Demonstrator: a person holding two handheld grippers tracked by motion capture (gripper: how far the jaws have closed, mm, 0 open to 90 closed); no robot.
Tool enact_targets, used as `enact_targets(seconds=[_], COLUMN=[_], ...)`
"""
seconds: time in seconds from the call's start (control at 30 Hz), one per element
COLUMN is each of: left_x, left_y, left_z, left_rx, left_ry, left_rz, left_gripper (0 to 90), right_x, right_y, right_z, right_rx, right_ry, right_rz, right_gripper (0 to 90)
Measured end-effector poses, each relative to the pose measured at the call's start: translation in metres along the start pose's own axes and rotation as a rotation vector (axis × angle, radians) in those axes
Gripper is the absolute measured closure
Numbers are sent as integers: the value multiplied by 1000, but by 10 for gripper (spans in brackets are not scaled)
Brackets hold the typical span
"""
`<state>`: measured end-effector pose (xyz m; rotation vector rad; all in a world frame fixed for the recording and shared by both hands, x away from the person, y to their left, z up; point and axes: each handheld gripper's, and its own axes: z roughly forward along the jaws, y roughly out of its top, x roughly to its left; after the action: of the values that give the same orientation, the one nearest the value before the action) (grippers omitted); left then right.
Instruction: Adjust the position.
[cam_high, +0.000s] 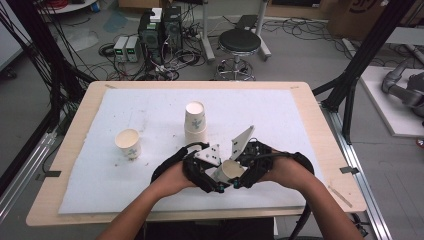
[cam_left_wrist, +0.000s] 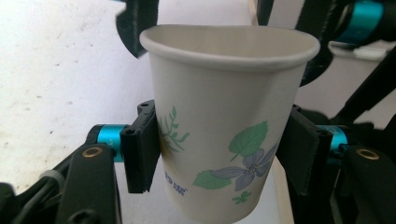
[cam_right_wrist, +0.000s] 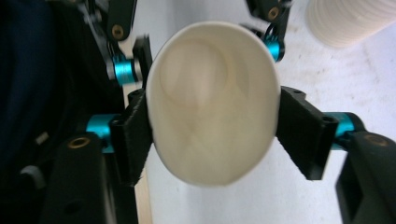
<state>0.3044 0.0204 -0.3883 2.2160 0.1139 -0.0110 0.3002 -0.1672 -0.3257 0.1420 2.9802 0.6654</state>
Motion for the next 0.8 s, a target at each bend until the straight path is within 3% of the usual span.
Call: enact_targets(seconds=[0.1,0.4,0.6,0.7,0.8], left_x=[1,6,7,6,6], left_y=[-3,-17,-30,-38,-46], left_z=[-2,-1,-3,-7,-10], left_rx=[-63,-153,-231,-280,-318], left_ry=[2,47,114,143,173], left_rz=[-25,-60,-93,-104,-117], left_gripper=[350,337,334,335,335], right_x=[-2,-2,1,1,1], right_y=[-4,-26,-59,-75,-96], right_z=[-5,-23,-31,-31,-27], right_rx=[-84,-344,-511,-555,-570], right_ry=[4,-38,-128,-181,-251], right_rz=[38,141,241,292,376], right_gripper=[267,218,218,218,219])
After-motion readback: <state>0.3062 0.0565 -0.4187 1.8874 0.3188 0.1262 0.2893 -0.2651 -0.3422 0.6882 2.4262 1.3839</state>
